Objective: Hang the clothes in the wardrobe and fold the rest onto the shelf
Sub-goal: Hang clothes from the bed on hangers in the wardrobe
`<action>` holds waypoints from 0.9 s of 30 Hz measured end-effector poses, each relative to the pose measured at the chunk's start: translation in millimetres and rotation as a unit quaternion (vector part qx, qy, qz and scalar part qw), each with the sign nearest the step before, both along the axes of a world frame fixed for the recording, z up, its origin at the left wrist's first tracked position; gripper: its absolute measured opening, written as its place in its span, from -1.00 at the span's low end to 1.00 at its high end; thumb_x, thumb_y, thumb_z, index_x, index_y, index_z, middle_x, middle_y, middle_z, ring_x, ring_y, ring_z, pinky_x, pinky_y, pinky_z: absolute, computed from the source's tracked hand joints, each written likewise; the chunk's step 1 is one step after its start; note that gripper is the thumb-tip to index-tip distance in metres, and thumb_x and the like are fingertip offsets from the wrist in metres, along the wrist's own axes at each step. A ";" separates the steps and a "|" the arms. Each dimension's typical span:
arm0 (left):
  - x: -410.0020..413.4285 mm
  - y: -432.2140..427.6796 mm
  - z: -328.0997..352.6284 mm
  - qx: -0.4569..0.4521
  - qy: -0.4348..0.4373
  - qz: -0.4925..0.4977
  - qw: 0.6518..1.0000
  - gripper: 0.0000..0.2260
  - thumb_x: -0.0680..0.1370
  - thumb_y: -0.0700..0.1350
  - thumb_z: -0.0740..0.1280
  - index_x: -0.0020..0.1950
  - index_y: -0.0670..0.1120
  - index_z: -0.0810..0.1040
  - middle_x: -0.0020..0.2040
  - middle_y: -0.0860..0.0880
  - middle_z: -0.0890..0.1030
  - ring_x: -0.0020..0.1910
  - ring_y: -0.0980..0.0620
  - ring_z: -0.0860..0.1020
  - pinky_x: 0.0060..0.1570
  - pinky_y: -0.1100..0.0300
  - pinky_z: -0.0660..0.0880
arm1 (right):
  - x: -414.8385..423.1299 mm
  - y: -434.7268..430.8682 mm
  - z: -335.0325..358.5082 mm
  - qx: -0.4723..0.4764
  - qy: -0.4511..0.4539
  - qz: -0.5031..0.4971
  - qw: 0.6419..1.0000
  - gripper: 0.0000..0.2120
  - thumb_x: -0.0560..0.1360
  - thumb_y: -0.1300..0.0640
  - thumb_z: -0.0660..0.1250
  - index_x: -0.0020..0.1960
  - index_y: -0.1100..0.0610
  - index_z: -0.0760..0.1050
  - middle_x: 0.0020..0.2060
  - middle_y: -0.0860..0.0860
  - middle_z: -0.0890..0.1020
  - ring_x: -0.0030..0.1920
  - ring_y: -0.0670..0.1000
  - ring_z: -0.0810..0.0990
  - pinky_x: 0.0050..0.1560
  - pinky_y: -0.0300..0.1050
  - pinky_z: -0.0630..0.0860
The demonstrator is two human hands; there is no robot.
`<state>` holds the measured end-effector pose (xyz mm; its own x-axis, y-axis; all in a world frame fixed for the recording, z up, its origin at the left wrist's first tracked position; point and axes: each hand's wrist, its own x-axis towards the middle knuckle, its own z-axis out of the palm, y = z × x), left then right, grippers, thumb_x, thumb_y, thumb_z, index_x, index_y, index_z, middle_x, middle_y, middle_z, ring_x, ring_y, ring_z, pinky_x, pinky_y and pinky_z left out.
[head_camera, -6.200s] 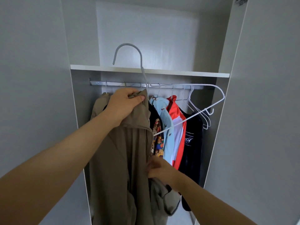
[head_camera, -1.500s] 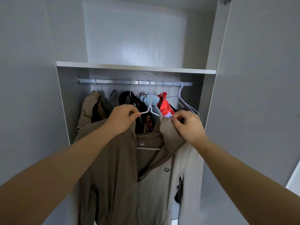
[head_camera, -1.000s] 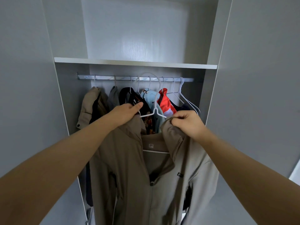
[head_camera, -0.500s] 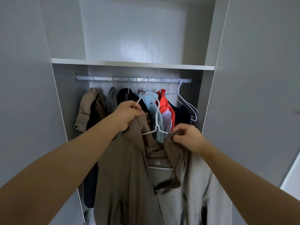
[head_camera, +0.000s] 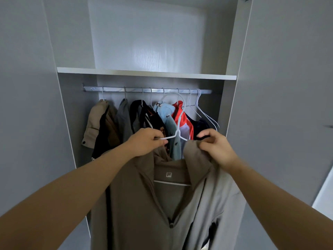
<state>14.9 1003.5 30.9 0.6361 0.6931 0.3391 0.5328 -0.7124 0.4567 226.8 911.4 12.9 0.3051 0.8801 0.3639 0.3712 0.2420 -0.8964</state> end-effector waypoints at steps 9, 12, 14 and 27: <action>-15.7 12.0 6.7 -0.056 -0.153 0.018 0.987 -0.84 0.37 -0.15 0.51 -0.31 0.06 0.57 -0.25 0.09 0.60 -0.26 0.29 0.53 -0.21 0.46 0.44 | 11.5 0.4 -13.4 -0.052 -0.039 0.035 0.997 -0.84 0.54 0.32 0.26 -0.13 0.25 0.61 -0.24 0.08 0.61 -0.27 -0.10 0.56 -0.19 -0.37 0.51; -17.4 15.4 6.8 -0.068 -0.145 0.014 0.987 -0.88 0.41 -0.11 0.47 -0.30 0.06 0.60 -0.22 0.08 0.62 -0.18 0.22 0.54 -0.09 0.34 0.46 | 7.6 4.9 -14.6 -0.017 -0.009 0.027 0.999 -0.82 0.52 0.36 0.27 -0.16 0.18 0.60 -0.25 0.07 0.61 -0.29 -0.11 0.55 -0.23 -0.37 0.52; -17.0 17.3 7.1 -0.049 -0.135 0.022 0.989 -0.89 0.42 -0.09 0.46 -0.30 0.03 0.59 -0.24 0.13 0.60 -0.22 0.27 0.52 -0.14 0.43 0.43 | 5.4 7.4 -11.0 0.018 0.040 0.006 0.999 -0.84 0.53 0.35 0.25 -0.12 0.21 0.59 -0.29 0.03 0.61 -0.29 -0.09 0.54 -0.26 -0.34 0.51; 7.5 18.0 7.0 0.075 -0.209 0.037 0.974 -0.92 0.47 -0.16 0.40 -0.21 -0.02 0.57 -0.24 0.15 0.49 -0.24 0.40 0.47 -0.20 0.55 0.37 | 14.4 11.8 19.6 -0.018 -0.206 -0.104 0.973 -0.80 0.50 -0.01 0.31 -0.23 0.08 0.47 -0.18 0.00 0.51 -0.09 -0.08 0.43 -0.06 -0.24 0.31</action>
<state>22.4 1021.5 37.8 0.3704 0.6547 0.6589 0.3746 -0.7544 0.5390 241.3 923.2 32.4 0.3132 0.8289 0.4635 0.7389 0.0940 -0.6673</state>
